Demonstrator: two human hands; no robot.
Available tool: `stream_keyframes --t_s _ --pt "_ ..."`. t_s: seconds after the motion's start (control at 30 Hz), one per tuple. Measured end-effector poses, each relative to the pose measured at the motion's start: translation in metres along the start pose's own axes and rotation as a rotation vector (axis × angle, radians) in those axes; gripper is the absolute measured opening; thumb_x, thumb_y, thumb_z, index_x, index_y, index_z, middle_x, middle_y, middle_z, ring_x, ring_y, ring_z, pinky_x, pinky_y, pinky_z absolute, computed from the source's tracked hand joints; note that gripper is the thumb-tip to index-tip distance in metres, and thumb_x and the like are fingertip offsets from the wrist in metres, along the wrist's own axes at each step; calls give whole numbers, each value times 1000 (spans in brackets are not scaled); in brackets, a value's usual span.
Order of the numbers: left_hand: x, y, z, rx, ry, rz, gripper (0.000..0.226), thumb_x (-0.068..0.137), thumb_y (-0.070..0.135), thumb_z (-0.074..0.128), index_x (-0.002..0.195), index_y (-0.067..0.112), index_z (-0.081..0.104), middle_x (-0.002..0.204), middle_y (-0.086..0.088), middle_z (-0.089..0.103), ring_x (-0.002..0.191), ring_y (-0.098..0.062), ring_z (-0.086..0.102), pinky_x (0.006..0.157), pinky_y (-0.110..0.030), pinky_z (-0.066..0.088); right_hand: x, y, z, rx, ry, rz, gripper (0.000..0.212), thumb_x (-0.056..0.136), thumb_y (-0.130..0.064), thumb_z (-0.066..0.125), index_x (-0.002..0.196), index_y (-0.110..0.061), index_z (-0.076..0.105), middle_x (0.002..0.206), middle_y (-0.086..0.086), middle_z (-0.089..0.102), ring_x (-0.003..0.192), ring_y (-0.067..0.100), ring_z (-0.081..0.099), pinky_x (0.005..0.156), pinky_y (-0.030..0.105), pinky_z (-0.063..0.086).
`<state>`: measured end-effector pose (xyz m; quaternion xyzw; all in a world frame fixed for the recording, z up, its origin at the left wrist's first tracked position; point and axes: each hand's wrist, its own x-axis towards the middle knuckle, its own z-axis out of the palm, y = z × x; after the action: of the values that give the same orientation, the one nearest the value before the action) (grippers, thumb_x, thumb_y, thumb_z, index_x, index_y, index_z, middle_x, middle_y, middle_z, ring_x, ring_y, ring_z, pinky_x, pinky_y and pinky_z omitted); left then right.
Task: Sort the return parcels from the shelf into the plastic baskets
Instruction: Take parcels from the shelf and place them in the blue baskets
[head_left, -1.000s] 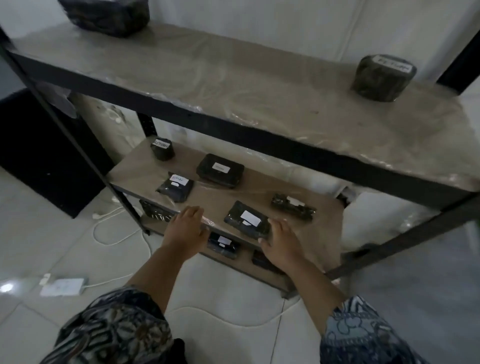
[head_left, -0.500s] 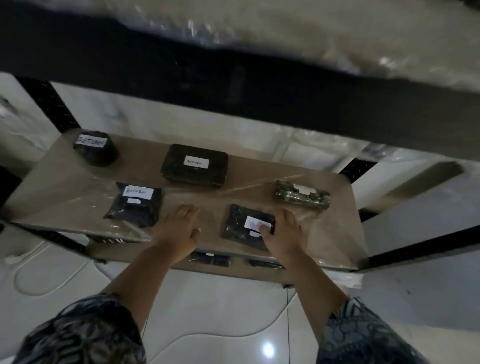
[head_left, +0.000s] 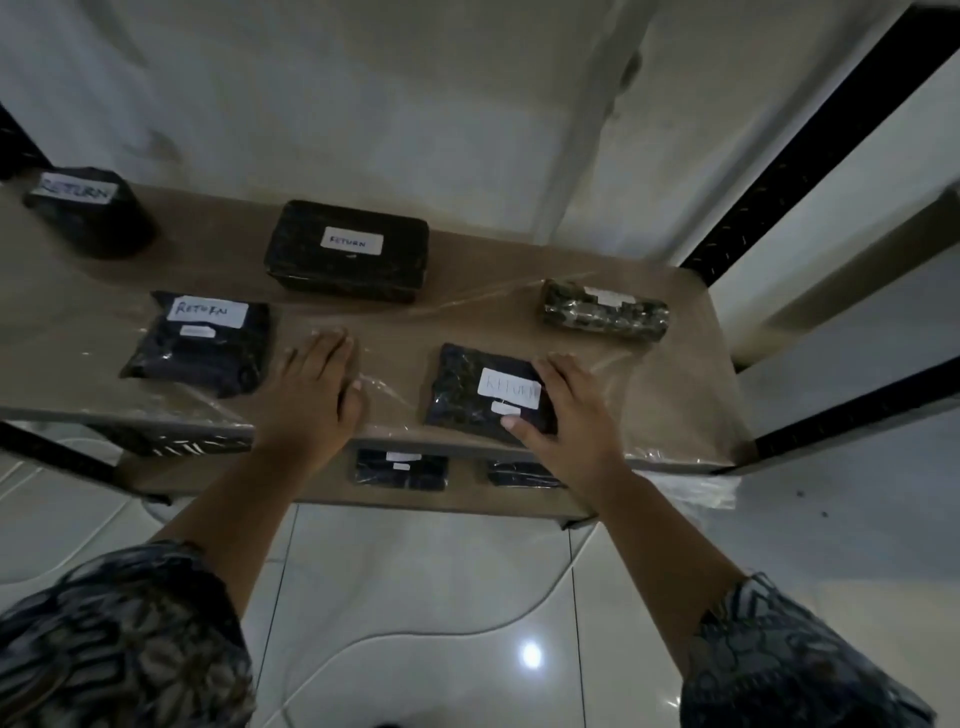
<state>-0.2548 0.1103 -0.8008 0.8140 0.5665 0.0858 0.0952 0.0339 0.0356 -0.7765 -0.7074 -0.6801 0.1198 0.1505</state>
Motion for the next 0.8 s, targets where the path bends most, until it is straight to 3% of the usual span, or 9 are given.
stream_keyframes --t_s 0.17,0.33,0.53,0.8 --pt "2 0 0 1 -11 -22 56 96 35 28 143 5 33 148 -15 34 139 -30 25 113 -48 20 0 7 -2 -63 -65 -56 100 68 -77 52 141 -9 39 141 13 40 130 29 36 108 44 36" --pt "6 5 -22 -39 -131 -36 59 96 29 44 147 8 24 153 -10 24 141 -26 20 115 -42 17 -12 2 -12 -124 -125 -88 103 64 -60 76 145 -12 33 142 10 37 131 27 32 110 42 31" --pt "-20 21 -55 -93 -154 -74 55 94 28 47 142 6 34 148 -13 32 132 -30 36 106 -45 35 -51 -3 -39 -33 -91 -20 101 61 -55 81 140 -6 40 136 14 42 124 30 38 108 39 33" --pt "-40 92 -129 -77 -136 49 54 94 28 49 141 7 36 144 -14 39 133 -29 35 107 -44 32 -106 -17 -137 20 10 23 100 58 -57 82 135 -7 45 129 11 47 118 28 43 98 36 39"
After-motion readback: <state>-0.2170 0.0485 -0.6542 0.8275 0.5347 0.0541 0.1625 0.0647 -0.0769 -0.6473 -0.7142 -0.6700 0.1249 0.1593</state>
